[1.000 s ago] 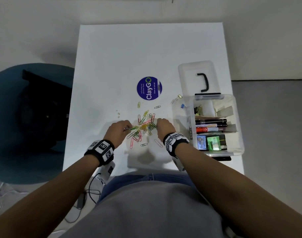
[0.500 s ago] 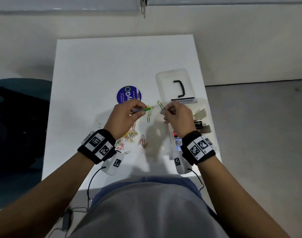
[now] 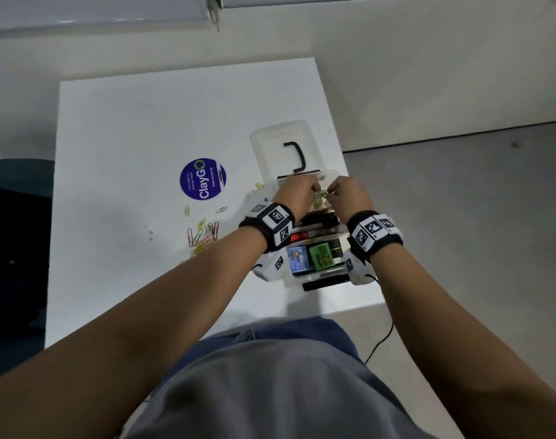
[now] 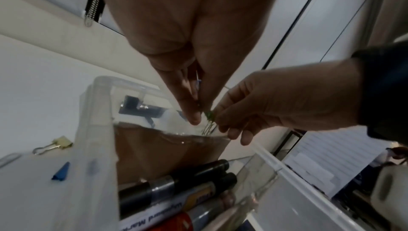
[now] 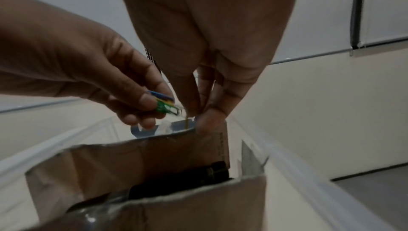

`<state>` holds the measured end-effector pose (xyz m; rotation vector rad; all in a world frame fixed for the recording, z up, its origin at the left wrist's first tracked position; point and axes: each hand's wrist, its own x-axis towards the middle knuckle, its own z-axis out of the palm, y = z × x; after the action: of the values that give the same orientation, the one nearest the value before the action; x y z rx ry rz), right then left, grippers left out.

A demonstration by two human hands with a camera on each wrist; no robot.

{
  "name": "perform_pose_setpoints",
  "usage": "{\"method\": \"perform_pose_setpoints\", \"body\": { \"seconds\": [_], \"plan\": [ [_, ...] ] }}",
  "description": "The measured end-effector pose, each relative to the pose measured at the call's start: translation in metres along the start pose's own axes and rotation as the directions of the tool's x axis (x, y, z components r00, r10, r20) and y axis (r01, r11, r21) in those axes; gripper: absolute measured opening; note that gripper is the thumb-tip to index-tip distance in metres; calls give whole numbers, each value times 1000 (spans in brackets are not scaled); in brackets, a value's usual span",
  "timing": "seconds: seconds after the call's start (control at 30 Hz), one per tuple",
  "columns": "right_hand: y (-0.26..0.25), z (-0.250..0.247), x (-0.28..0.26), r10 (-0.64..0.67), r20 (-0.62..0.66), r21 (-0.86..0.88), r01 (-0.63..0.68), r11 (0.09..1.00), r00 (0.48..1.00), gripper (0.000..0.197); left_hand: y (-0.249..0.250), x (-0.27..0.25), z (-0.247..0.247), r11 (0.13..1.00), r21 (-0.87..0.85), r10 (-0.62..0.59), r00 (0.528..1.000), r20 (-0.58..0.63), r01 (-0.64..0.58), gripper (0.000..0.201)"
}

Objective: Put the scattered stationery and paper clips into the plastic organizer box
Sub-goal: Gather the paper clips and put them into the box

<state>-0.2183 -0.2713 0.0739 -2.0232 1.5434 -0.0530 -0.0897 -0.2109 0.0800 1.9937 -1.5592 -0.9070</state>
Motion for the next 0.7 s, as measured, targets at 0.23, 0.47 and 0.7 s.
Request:
{"method": "perform_pose_setpoints", "body": {
  "seconds": [0.23, 0.47, 0.7],
  "plan": [
    [-4, 0, -10, -49, -54, 24, 51, 998, 997, 22, -10, -8, -19, 995, -93, 28, 1000, 2, -28, 42],
    [-85, 40, -53, -339, 8, 153, 334, 930, 941, 18, -104, -75, -58, 991, -63, -130, 970, -207, 119, 20],
    [-128, 140, -87, -269, 484, -95, 355, 930, 833, 56, -201, -158, -62, 858, 249, -467, 884, 16, 449, 37]
  ]
}}
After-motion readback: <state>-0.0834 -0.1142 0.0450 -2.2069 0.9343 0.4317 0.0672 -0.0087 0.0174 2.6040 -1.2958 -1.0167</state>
